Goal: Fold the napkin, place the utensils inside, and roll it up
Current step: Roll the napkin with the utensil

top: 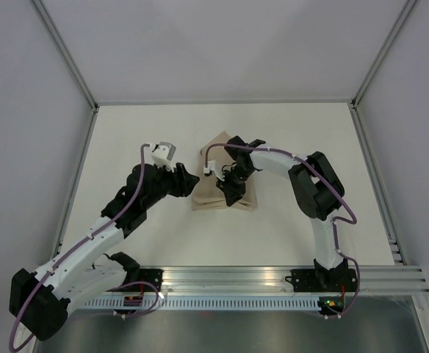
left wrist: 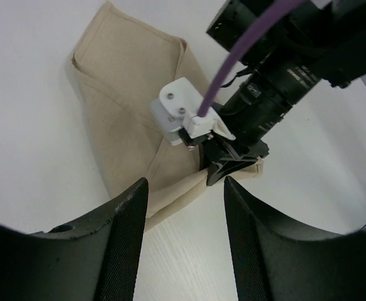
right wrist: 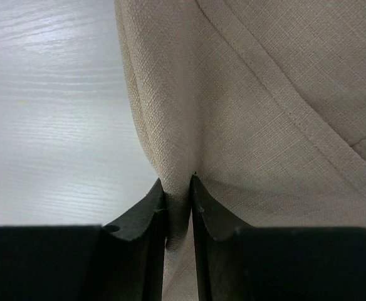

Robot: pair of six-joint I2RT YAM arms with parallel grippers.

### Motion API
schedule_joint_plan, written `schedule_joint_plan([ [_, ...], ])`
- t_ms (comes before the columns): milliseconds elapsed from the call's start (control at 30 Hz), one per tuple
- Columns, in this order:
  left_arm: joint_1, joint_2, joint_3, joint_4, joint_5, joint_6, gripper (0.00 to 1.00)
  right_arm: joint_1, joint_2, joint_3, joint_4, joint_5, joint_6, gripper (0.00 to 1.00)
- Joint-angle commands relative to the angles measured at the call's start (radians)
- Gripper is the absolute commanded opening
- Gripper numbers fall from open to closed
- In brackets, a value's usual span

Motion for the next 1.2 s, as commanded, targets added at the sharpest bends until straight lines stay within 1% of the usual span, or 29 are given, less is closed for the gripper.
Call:
schedule_joint_plan([
  [0,-0.061,-0.001,-0.006,0.129,0.006,0.148,0.57,-0.015,0.106,-0.043,-0.174,0.054,-0.057,0.18],
  [100,-0.127,0.018,-0.032,0.170,-0.026,0.221,0.53,-0.029,0.124,-0.040,-0.188,0.051,-0.065,0.18],
  [133,-0.146,0.019,-0.045,0.213,-0.050,0.243,0.53,-0.032,0.127,-0.038,-0.189,0.049,-0.065,0.18],
  [167,-0.196,0.019,-0.062,0.242,-0.081,0.269,0.53,-0.037,0.131,-0.035,-0.194,0.048,-0.067,0.18],
  [233,-0.250,0.012,-0.120,0.308,-0.157,0.353,0.53,-0.049,0.143,-0.028,-0.218,0.040,-0.082,0.17],
  [267,-0.288,0.013,-0.140,0.375,-0.172,0.414,0.53,-0.052,0.143,-0.028,-0.222,0.038,-0.084,0.17],
  [300,-0.302,0.015,-0.182,0.417,-0.178,0.442,0.52,-0.058,0.144,-0.028,-0.222,0.038,-0.084,0.17],
  [367,-0.333,0.031,-0.216,0.504,-0.190,0.497,0.52,-0.063,0.146,-0.031,-0.226,0.037,-0.087,0.17],
  [433,-0.345,0.062,-0.240,0.538,-0.195,0.534,0.53,-0.069,0.146,-0.035,-0.225,0.037,-0.087,0.16],
  [467,-0.362,0.071,-0.245,0.560,-0.199,0.575,0.54,-0.071,0.147,-0.035,-0.225,0.037,-0.088,0.16],
  [633,-0.402,0.168,-0.220,0.551,-0.181,0.665,0.55,-0.084,0.152,-0.037,-0.220,0.037,-0.090,0.15],
  [667,-0.410,0.212,-0.207,0.544,-0.181,0.694,0.56,-0.089,0.155,-0.035,-0.220,0.035,-0.088,0.15],
  [800,-0.480,0.307,-0.181,0.551,-0.219,0.804,0.56,-0.089,0.161,-0.035,-0.215,0.034,-0.084,0.15],
  [833,-0.491,0.329,-0.173,0.540,-0.234,0.821,0.56,-0.089,0.163,-0.035,-0.217,0.034,-0.084,0.15],
  [1100,-0.526,0.470,-0.111,0.511,-0.183,0.901,0.60,-0.094,0.181,-0.034,-0.211,0.031,-0.079,0.14],
  [1167,-0.545,0.522,-0.098,0.508,-0.190,0.950,0.60,-0.094,0.187,-0.034,-0.211,0.032,-0.079,0.14],
])
